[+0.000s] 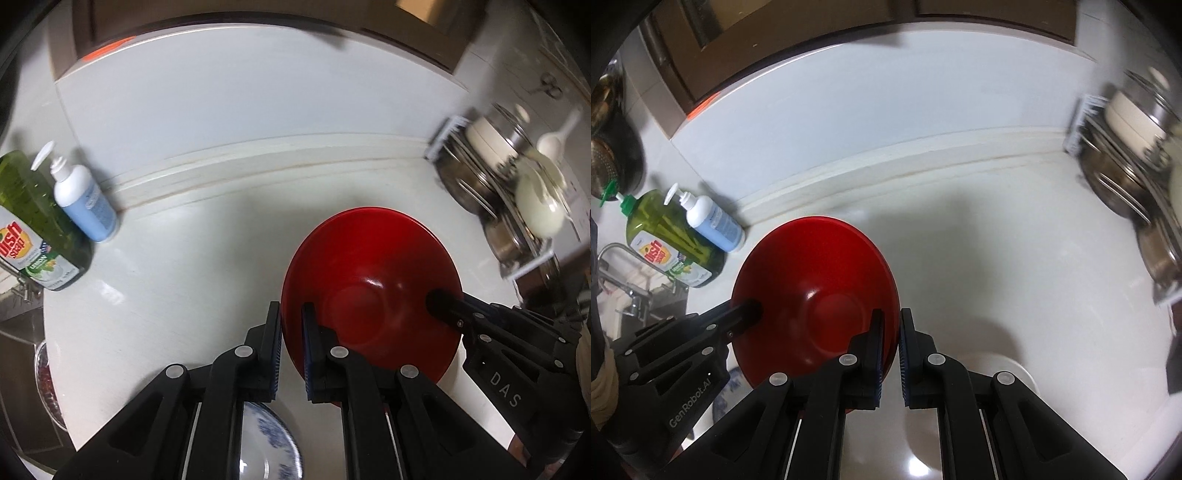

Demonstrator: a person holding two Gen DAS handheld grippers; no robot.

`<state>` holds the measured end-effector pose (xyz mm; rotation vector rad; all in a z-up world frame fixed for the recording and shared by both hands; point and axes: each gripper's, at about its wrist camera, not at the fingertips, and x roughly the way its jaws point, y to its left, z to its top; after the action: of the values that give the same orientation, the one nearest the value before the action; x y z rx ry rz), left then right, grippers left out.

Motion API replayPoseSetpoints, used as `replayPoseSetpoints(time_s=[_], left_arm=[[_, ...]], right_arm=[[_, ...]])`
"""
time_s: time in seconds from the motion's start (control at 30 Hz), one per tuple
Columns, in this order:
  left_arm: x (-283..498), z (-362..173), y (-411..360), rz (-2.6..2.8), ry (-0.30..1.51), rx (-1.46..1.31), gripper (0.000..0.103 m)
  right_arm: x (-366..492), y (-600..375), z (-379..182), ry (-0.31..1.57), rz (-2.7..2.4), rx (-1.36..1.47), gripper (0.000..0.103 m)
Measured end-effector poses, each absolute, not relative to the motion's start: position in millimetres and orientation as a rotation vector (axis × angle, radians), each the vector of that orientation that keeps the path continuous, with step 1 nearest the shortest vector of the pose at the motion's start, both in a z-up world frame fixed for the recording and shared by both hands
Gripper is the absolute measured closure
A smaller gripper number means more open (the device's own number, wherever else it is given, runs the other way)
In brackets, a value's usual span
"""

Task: Organize plates and bowls
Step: 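Carry the red bowl with both grippers over the white bowl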

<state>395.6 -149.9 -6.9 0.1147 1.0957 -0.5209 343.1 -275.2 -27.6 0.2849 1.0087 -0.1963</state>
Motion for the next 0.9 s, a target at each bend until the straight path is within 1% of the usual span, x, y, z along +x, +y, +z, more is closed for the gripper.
replayPoseSetpoints(time_s=[0.23, 0.5, 0.9], left_arm=[[358.6, -6.0, -182.7, -0.594, 1.101, 0.168, 0.092], [333.0, -24.8, -209.4, -0.641, 1.144, 0.208, 0.092], [320.0, -62.8, -230.3, -0.635, 1.206, 0.268, 0.091]], right_arm=[[295.4, -301.4, -30.7, 0.993, -0.263, 0.334, 0.094], [257.5, -325.4, -46.2, 1.006, -0.322, 0.372, 0.093], [238.0, -344.5, -80.8, 1.049, -0.333, 0.399, 0.093]])
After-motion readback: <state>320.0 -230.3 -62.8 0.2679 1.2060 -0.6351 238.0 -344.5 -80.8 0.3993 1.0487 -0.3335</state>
